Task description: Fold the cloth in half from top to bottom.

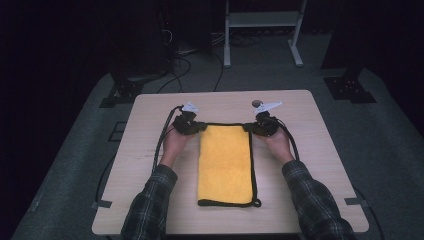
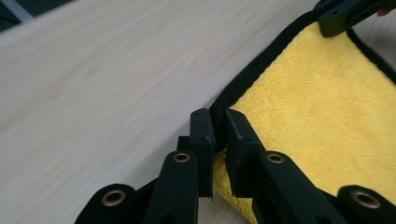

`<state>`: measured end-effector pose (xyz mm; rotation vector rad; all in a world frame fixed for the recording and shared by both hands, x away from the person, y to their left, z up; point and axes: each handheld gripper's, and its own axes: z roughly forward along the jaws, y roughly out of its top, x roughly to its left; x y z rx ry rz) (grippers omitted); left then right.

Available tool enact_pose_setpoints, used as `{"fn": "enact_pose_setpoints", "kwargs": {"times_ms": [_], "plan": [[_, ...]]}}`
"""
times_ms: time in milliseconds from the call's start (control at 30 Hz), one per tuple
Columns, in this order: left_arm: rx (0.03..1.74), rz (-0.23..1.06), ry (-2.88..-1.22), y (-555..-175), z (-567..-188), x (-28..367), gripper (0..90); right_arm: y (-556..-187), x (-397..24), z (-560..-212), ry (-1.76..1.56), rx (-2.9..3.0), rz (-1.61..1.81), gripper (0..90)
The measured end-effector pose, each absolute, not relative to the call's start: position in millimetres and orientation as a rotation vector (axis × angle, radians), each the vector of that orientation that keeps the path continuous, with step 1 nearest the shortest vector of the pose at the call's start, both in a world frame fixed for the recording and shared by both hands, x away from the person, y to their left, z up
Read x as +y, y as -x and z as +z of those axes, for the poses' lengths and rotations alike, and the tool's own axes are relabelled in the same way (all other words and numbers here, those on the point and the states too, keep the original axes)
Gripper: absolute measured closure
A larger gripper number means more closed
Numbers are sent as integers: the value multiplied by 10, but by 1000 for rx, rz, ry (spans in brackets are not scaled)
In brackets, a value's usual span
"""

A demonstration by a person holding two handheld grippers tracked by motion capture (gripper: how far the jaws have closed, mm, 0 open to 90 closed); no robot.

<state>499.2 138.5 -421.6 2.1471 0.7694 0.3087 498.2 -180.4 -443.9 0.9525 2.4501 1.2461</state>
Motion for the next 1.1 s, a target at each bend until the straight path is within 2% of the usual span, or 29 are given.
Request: {"fn": "enact_pose_setpoints", "kwargs": {"times_ms": [367, 1100], "plan": [[695, 255, -2120, -4644, -4012, 1507, 817, -4715, -1839, -4230, -900, 2450, 1346, 829], [637, 120, -2103, -3833, -4192, 1618, 817, -3967, -1876, -4275, -796, 2565, 1345, 827]]}}
